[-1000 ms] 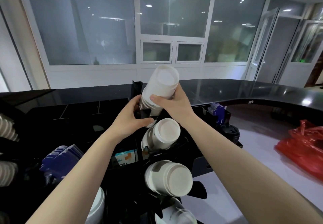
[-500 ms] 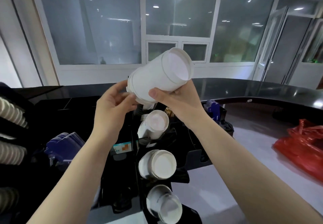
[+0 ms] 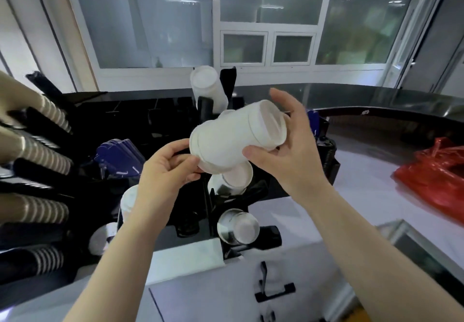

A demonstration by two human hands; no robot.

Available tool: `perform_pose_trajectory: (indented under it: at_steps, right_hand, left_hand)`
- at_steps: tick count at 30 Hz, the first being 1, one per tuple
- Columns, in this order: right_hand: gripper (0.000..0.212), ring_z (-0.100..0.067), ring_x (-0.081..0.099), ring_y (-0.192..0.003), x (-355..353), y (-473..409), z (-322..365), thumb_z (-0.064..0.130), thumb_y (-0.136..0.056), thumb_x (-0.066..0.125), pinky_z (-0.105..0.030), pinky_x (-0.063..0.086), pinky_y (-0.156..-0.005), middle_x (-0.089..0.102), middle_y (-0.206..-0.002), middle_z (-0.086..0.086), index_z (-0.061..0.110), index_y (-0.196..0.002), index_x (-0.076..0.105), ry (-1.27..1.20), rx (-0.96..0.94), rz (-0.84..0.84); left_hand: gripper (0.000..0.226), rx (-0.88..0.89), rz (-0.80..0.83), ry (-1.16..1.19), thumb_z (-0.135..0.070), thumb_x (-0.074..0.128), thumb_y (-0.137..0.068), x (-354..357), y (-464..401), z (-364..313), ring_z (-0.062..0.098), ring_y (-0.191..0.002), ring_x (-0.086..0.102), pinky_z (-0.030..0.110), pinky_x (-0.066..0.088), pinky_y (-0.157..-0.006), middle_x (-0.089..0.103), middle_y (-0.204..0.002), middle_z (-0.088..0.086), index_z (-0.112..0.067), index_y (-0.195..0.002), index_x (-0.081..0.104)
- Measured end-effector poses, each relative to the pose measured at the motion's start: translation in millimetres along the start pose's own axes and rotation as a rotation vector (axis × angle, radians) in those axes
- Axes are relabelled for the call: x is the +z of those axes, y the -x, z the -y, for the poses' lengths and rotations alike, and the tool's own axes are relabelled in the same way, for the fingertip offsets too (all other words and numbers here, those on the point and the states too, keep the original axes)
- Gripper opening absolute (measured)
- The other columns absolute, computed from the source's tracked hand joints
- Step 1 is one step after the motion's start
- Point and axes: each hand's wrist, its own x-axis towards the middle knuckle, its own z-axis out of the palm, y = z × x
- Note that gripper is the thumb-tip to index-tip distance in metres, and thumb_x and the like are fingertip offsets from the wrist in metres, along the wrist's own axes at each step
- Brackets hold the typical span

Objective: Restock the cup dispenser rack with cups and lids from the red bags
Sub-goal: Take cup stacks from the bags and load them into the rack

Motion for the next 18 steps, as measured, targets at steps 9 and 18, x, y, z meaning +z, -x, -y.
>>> perform_pose_trajectory:
  at_steps: [9,18]
  right_hand:
    - [0.064,-0.005,0.058,-0.107,-3,86,11,0.02,-0.067,0.08,-0.023,0.055,-0.076,0.057,-0.112,0.024,0.038,-0.12,0.05,0.099,0.164,-0.214]
    - [0.072,0.005,0.041,-0.117,6,118,-12,0.025,-0.069,0.082,-0.019,0.048,-0.083,0.043,-0.121,0.037,0.055,-0.119,0.04,0.501,0.251,-0.223]
  left_hand:
    - [0.029,-0.176,0.136,-0.094,-0.003,0.052,-0.094,-19,60,11,0.016,-0.093,0.069,0.021,0.055,-0.077,0.074,-0.099,0.001,-0.023,-0.114,0.061]
    - [0.025,-0.257,0.065,-0.103,-0.005,0.052,-0.094,-45,87,11,0.014,-0.091,0.069,0.025,0.051,-0.08,0.074,-0.098,-0.001,-0.021,-0.11,0.063]
